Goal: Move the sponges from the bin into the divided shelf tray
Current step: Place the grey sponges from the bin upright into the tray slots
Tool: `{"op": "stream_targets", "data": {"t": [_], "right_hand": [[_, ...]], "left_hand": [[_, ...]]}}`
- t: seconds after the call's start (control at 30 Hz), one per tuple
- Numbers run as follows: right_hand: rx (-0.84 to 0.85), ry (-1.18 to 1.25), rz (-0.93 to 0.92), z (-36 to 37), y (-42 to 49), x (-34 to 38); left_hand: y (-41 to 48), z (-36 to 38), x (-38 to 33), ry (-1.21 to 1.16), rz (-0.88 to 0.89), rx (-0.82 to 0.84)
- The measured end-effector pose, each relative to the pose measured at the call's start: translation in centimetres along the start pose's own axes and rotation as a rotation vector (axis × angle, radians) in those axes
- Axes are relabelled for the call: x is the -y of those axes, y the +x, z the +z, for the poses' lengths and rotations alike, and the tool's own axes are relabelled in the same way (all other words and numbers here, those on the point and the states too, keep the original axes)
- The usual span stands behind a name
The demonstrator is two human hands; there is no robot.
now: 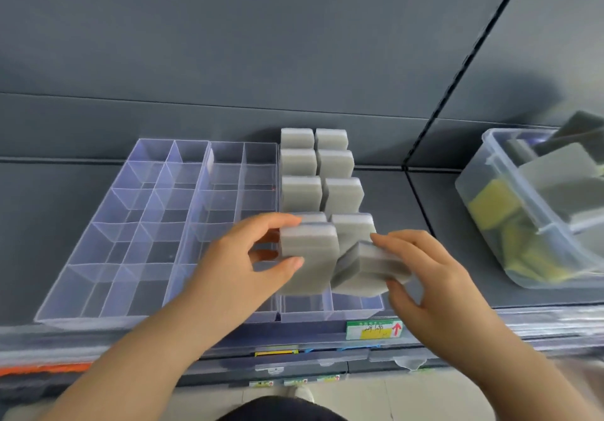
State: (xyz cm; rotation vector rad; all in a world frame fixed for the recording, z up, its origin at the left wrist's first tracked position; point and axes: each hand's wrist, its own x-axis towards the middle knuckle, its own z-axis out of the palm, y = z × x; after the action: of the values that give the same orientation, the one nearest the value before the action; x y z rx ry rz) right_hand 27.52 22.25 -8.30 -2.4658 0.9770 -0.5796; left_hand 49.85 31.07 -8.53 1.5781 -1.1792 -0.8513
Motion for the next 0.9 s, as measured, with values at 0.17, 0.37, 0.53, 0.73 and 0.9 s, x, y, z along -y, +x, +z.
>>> {"op": "stream_targets", "data": {"t": [0.17, 0.37, 0.53, 0.73, 0.9], "right_hand": [[-0.021, -0.013, 0.004, 0.3, -0.4, -0.1], [-0.033, -0.002, 0.004, 0.6, -0.3, -0.6], [-0.034, 0.004, -0.007, 0.6, -0.2, -0.9], [0.007, -0.015, -0.039, 0.5, -0.3, -1.0], [0.124, -0.142, -0.067, 2.0, -0.6, -1.2]], "left_hand": [[0.2, 0.3, 0.2, 0.012, 0.033, 0.023], [0.2, 0.5, 1.3, 0.111, 0.009, 0.041], [-0.3, 1.3, 2.4, 0.225, 0.033, 0.029], [-0.3, 2.1, 3.5, 0.310, 0.076, 0.012], [-0.4, 2.1, 3.5, 0.360, 0.105, 0.021]]}}
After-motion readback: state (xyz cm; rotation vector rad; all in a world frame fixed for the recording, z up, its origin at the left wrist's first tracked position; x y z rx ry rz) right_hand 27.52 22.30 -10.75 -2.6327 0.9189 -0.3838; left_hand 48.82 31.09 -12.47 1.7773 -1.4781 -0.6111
